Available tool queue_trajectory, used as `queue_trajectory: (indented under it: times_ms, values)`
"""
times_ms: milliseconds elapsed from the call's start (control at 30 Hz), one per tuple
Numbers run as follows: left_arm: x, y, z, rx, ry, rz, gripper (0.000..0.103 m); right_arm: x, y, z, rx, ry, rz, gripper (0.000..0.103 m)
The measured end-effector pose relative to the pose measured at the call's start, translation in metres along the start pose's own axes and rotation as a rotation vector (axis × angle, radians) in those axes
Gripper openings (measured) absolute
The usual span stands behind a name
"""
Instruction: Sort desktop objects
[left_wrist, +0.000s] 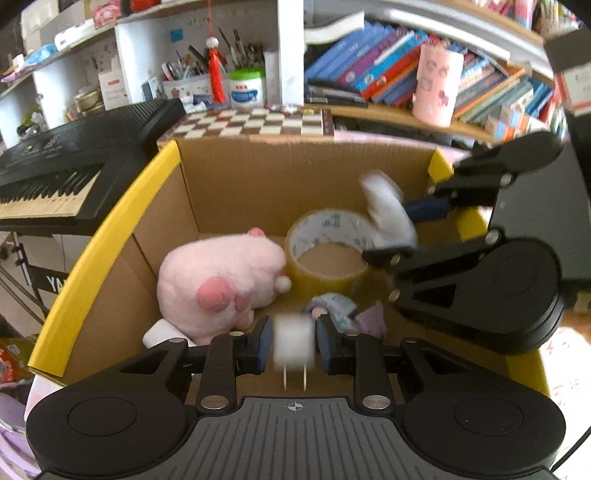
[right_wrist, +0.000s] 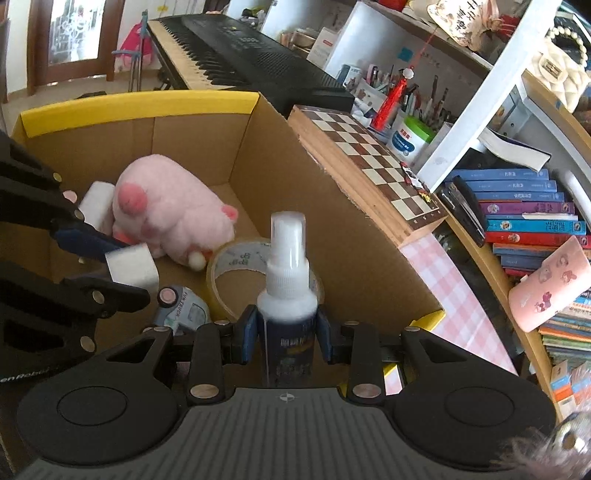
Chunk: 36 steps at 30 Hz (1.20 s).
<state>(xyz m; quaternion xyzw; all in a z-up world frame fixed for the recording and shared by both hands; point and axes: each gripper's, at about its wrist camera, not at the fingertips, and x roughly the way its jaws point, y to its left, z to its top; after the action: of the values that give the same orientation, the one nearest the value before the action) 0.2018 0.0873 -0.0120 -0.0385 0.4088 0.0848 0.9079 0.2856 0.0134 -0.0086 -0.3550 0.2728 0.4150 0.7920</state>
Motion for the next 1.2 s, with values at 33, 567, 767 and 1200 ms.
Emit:
queue_trajectory:
  times_ms: [33, 567, 767, 1200]
  values:
    - [-0.003, 0.000, 0.001, -0.005, -0.011, -0.006, 0.027, -0.001, -0.001, 0.000, 0.015, -0.004, 0.008, 0.036]
    - [-0.071, 0.001, -0.001, -0.042, -0.223, 0.015, 0.091, -0.102, -0.025, -0.003, 0.343, -0.285, -0.127, 0.057]
    - [-0.095, 0.008, -0.013, -0.052, -0.287, 0.017, 0.093, -0.136, -0.017, -0.022, 0.441, -0.337, -0.206, 0.067]
    - [-0.134, 0.022, -0.059, -0.037, -0.291, 0.029, 0.093, -0.188, 0.033, -0.070, 0.595, -0.310, -0.357, 0.074]
